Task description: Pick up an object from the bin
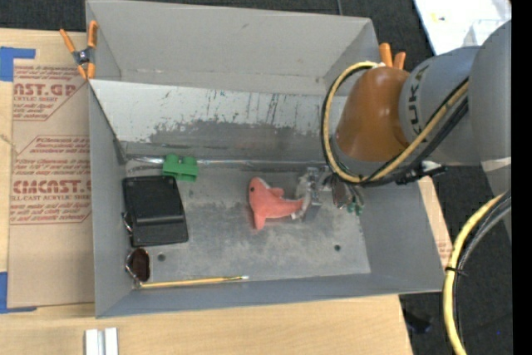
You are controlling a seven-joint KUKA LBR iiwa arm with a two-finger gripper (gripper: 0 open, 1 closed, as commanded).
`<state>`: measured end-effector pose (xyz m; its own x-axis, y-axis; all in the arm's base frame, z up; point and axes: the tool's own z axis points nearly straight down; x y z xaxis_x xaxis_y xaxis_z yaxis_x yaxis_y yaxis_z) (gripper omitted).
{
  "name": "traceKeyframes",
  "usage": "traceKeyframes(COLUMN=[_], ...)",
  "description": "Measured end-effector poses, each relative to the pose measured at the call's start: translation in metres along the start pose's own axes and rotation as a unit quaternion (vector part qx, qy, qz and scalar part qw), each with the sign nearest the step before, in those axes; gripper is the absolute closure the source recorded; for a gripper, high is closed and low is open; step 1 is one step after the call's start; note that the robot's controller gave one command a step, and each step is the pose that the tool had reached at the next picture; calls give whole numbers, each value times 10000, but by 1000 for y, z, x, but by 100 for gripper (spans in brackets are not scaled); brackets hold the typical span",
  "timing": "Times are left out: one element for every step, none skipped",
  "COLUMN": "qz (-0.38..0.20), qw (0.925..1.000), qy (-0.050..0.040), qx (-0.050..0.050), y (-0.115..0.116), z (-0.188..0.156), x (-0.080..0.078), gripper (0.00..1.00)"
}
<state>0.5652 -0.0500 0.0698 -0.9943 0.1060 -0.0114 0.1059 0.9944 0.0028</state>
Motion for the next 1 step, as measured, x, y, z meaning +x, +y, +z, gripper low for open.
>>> traceKeyframes(qz=[-1], qw=[10000], qy=[0], qx=[4], y=[0], z=[0], x=[0], gripper=[100])
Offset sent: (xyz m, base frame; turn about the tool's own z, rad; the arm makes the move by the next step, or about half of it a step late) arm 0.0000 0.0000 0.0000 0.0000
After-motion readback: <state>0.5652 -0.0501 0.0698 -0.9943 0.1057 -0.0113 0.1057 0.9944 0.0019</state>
